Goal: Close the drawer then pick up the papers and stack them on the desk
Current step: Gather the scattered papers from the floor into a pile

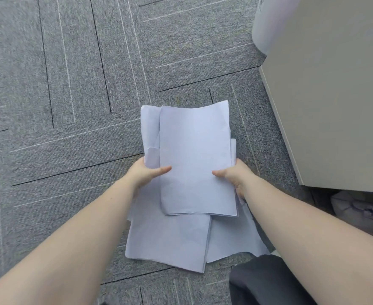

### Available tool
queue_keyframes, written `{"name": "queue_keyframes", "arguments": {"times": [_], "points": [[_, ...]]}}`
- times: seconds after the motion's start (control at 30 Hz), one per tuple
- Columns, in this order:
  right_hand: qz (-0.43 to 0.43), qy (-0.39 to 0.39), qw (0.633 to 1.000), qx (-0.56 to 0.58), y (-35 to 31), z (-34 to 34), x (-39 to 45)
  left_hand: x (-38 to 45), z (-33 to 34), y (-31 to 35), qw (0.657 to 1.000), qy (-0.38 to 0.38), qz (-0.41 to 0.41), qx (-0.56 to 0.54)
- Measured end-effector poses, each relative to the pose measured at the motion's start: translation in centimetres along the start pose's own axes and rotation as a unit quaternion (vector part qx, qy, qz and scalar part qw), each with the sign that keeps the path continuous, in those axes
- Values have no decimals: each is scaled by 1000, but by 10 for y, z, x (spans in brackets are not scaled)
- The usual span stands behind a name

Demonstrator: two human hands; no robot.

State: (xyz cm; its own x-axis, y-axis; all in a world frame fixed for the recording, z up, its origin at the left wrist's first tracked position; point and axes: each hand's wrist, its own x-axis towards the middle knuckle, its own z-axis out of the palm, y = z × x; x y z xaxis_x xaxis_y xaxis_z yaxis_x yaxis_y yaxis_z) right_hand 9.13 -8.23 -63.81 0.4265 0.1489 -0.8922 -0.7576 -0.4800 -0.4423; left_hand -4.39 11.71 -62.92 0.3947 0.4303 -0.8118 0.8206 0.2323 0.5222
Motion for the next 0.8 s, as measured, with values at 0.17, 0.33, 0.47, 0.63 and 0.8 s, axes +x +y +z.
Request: {"name": "queue_keyframes", "arguments": {"times": [0.17, 0.33, 0.47, 0.63, 0.8], "points": [[-9, 34, 999, 6, -1, -3, -3, -7, 24, 9, 998, -6, -20, -64], [-1, 20, 999, 41, -25, -17, -26, -9, 21, 33, 997, -4, 16, -74], [-49, 7, 997, 66, -74, -19, -58, -26, -6, 81, 993, 23, 58, -96], [-146, 4, 987, 65, -150, -14, -117, -71, -42, 158, 980, 38, 135, -143], [-249, -2, 967, 58, -227, -15, -206, -141, -85, 236, 958, 55, 224, -173]]}}
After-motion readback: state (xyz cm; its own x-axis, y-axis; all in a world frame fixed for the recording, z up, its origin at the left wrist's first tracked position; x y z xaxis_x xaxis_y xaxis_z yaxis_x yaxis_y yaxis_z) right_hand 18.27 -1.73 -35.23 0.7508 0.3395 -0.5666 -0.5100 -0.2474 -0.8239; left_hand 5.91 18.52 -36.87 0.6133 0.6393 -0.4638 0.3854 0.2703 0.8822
